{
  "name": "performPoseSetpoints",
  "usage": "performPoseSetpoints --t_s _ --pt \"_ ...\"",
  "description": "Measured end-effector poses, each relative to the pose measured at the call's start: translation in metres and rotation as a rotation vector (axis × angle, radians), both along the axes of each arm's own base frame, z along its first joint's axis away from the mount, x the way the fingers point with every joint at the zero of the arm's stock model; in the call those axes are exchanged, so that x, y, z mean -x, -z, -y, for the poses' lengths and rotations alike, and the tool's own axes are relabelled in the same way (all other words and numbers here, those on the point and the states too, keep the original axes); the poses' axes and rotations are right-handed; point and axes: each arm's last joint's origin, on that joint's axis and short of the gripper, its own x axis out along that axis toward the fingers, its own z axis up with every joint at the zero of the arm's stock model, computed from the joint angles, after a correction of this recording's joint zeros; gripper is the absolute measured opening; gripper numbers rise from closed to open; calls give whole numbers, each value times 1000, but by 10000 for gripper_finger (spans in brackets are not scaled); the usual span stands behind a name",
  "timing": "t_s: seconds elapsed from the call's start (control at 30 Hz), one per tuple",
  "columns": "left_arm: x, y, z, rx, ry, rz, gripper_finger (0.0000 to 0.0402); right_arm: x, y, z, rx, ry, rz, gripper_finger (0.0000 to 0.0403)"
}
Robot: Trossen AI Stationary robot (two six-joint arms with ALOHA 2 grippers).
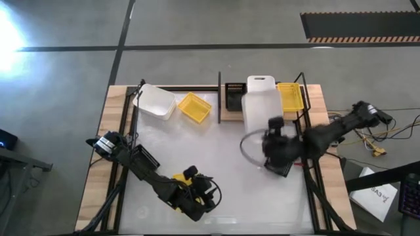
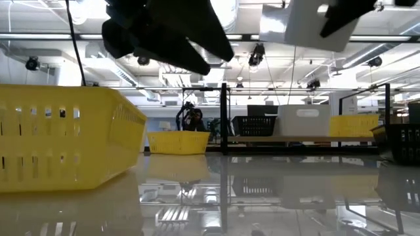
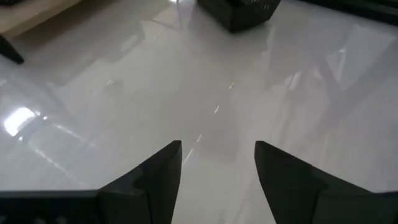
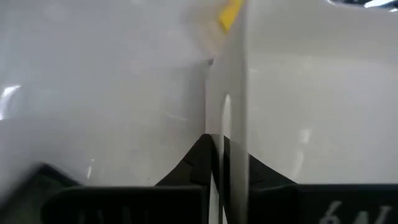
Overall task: Stack baskets on shelf by color
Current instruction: Stack the bottom white bin into the white bin on the shelf
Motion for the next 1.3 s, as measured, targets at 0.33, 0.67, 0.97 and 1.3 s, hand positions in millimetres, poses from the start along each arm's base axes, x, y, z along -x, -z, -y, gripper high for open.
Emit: performPoseSetpoints --t_s 0.33,0.67,0.97,1.3 --pt "-8 -8 4 -49 65 66 187 19 3 130 -182 101 2 8" --pt "-9 -9 5 -54 74 74 187 24 35 205 -259 153 -43 8" --pt "-9 -9 5 -52 73 75 187 15 50 211 -332 163 -99 8" --pt "-9 -9 5 -52 73 74 187 15 35 212 -307 165 -51 8"
